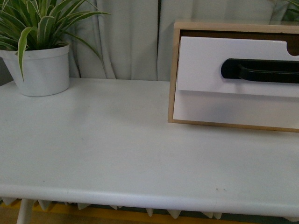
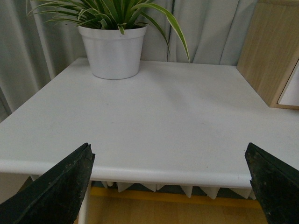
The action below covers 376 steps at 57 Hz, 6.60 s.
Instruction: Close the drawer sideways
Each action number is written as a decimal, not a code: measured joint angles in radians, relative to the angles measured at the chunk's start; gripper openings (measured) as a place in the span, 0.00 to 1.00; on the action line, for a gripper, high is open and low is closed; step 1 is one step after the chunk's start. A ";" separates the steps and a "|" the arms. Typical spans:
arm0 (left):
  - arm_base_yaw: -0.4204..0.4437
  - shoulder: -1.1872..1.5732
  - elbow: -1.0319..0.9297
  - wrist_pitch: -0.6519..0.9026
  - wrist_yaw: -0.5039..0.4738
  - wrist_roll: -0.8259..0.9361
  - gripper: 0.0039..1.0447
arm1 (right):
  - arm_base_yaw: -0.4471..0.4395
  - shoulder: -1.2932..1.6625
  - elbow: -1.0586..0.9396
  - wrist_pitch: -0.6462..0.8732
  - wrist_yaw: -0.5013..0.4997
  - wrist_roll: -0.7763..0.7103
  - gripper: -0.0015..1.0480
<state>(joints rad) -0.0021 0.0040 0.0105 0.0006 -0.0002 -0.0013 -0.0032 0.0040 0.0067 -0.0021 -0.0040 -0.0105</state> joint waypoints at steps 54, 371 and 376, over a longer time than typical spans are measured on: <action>0.000 0.000 0.000 0.000 0.000 0.000 0.94 | 0.000 0.000 0.000 0.000 0.000 0.000 0.91; 0.000 0.176 0.000 0.183 0.000 0.003 0.04 | 0.000 0.022 0.027 -0.002 0.002 -0.002 0.01; 0.000 0.100 0.000 0.083 -0.002 0.003 0.04 | 0.000 0.002 0.000 -0.002 0.001 -0.002 0.01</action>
<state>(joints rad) -0.0025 0.1043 0.0105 0.0837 -0.0021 0.0017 -0.0029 0.0059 0.0071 -0.0036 -0.0032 -0.0128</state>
